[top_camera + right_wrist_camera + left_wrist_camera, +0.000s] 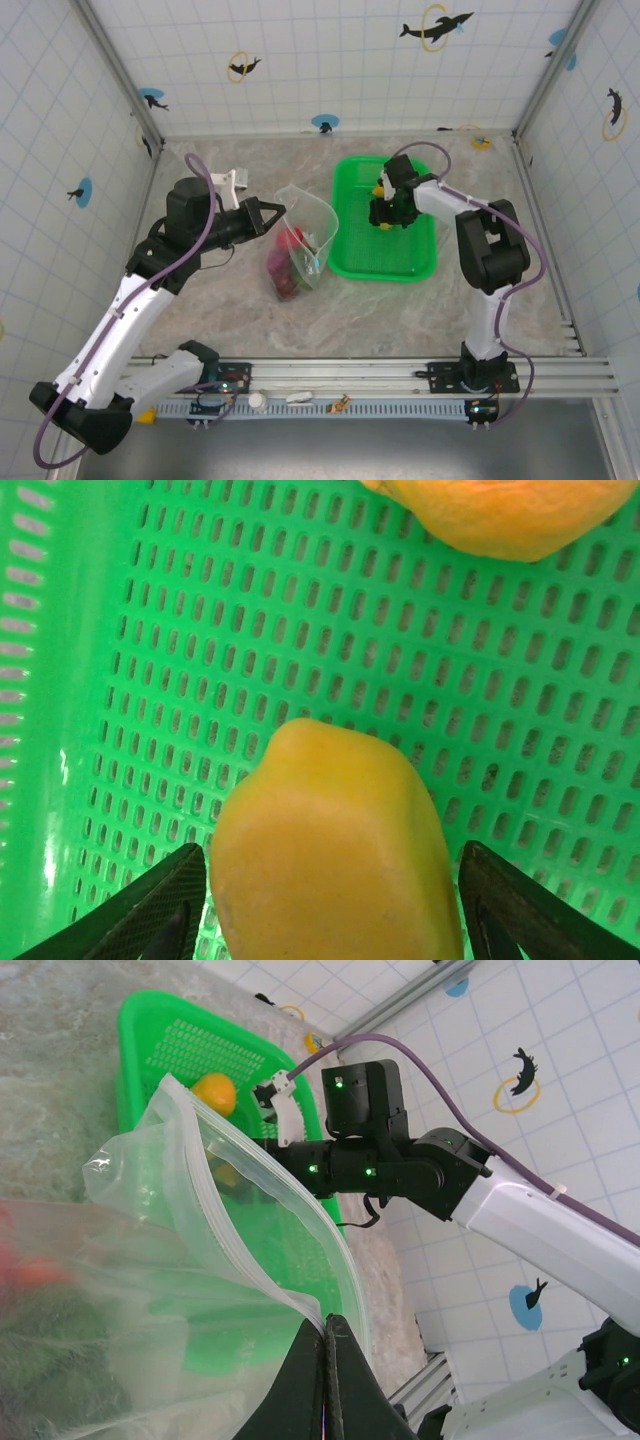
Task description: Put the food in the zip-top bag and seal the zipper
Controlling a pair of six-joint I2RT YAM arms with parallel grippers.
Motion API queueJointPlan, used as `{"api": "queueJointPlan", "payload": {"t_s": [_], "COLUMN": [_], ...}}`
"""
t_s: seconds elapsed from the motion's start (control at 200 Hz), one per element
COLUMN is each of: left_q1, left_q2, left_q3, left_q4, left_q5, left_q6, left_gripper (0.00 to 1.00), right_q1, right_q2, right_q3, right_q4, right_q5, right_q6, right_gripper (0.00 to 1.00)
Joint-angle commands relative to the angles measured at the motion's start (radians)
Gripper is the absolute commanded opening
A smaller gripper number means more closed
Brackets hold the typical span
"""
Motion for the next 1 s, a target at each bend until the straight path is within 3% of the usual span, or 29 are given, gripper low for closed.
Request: {"api": "queueJointPlan", "payload": {"t_s": [0.0, 0.15, 0.626, 0.821, 0.996], "left_q1": [0.002, 0.002, 0.002, 0.002, 0.002], "left_q2": [-0.010, -0.013, -0.003, 0.001, 0.000], "left_q3": [-0.005, -0.005, 0.010, 0.018, 0.019], "left_q4": [0.023, 0.020, 0.034, 0.031, 0.024], "left_q5": [0.023, 0.018, 0.021, 0.019, 0.019], "left_q6": [0.023, 0.023, -0.003, -0.007, -0.006], "left_gripper": [0.00, 0.00, 0.00, 0.00, 0.00], "right_q1": [0.002, 0.004, 0.068, 0.046, 0.035], "right_q2": [-0.023, -0.041, -0.458, -0.394, -0.268], "right_q3": [0.004, 0.016, -0.052, -0.055, -0.061], "right_q4": [-0.008, -0.022, -0.014, -0.069, -0.035], "right_q5": [0.040, 0.053, 0.090, 0.095, 0.077], "right_q6": [-0.004, -0.004, 0.025, 0.018, 0.057], "right_gripper": [0.62, 0.51, 0.48, 0.53, 0.67]}}
